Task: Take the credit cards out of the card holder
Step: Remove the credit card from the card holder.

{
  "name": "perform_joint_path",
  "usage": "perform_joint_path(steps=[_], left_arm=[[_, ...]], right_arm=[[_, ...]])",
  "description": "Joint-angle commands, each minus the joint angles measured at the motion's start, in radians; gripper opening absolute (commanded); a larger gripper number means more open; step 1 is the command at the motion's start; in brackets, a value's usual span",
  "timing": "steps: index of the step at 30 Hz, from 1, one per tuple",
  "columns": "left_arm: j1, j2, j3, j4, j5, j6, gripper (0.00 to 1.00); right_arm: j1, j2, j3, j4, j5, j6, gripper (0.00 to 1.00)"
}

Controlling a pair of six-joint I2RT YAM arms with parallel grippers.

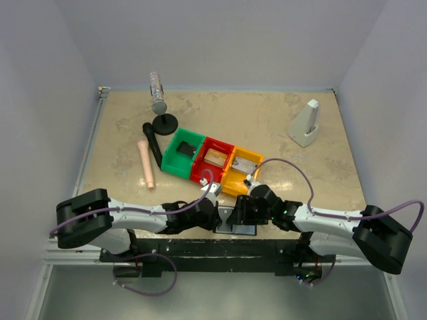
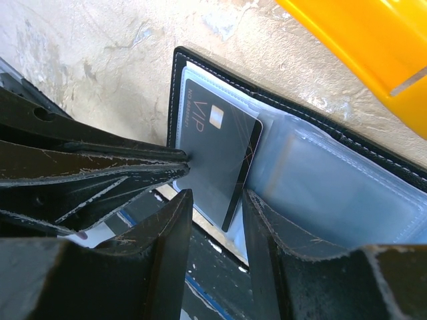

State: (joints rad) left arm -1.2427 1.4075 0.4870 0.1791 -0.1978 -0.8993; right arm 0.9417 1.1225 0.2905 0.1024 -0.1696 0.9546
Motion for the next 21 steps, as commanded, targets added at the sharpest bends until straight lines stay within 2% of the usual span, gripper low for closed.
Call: perform_joint_path(steps=[1,11,21], left_arm=[[0.006,-0.034,-0.025,-0.004,-0.031,-0.012,0.03],[0.006,-0.056,-0.041,-0.013,-0.037,-0.018,0.07],[0.006,-0.030,-0.057,0.002,-0.026,-0.033,0.02]], right_arm=[[-0.003,-0.001,-0.022,0.020,0.032,0.012,0.41],[-0.006,0.034,-0.050,0.134,0.004,0.041,0.41],[-0.012,0.013,-0.102,0.243,0.005,0.076,0.41]])
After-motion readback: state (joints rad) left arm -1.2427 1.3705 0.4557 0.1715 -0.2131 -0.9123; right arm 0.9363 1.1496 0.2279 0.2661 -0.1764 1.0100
